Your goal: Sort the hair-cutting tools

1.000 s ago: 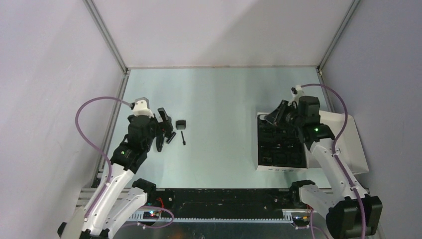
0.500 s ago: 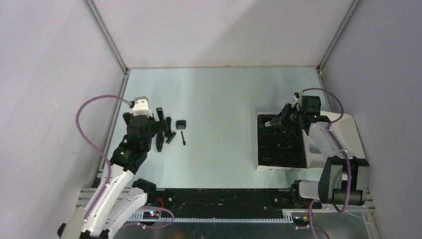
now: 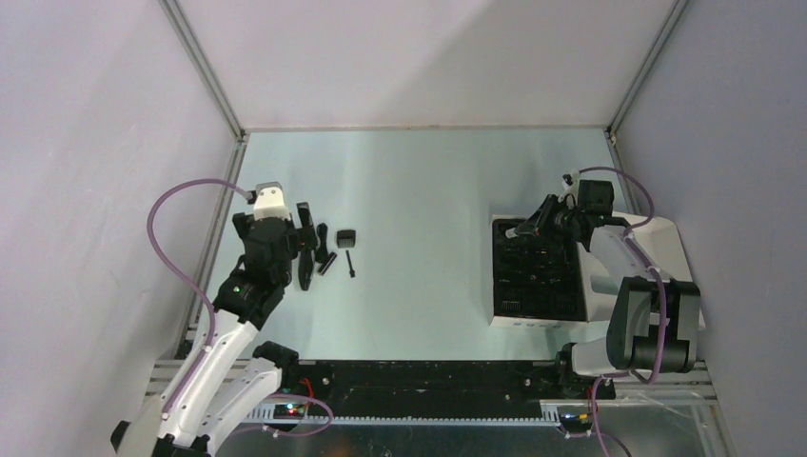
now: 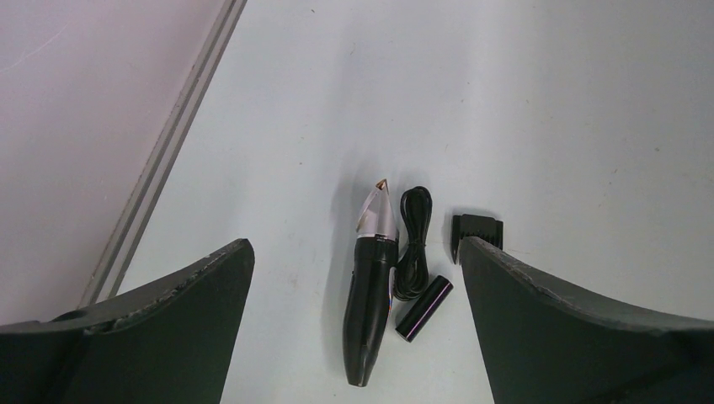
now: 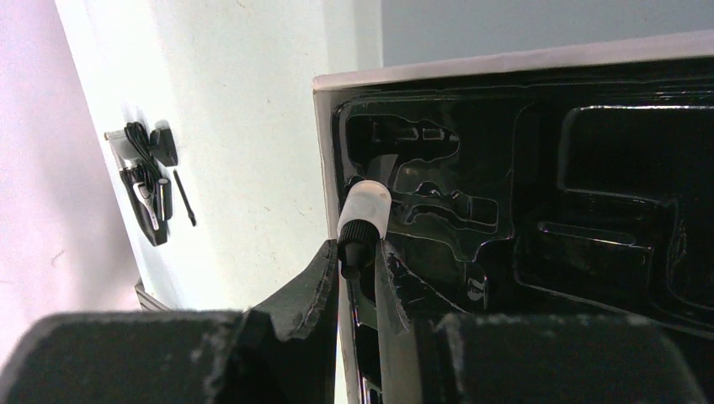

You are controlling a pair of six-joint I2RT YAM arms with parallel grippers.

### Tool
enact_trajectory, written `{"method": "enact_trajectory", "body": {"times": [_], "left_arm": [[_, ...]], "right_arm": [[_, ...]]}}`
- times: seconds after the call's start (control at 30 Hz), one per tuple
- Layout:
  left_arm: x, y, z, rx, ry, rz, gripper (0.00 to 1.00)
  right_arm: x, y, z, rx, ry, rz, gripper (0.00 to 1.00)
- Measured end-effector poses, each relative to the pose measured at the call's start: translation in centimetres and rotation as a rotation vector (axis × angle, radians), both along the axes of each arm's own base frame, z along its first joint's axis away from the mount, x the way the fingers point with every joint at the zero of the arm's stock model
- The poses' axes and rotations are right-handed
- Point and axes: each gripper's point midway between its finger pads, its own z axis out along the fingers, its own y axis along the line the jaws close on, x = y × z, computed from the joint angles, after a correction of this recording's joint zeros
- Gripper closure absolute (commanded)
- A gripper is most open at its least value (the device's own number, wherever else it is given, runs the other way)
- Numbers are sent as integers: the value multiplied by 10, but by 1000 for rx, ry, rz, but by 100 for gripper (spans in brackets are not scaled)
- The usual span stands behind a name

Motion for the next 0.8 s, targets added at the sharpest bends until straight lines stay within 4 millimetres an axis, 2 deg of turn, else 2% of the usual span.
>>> {"method": "enact_trajectory", "body": {"times": [0.2, 0.63, 0.8], "left_arm": [[1, 1, -2, 11, 11, 3, 0], [3, 3, -7, 19, 30, 13, 0], [3, 4, -8, 20, 31, 13, 0]], "right_arm": [[6, 1, 0, 15, 3, 9, 100], [20, 2, -17, 36, 33, 20, 100], [25, 3, -19, 43, 37, 25, 96]]}}
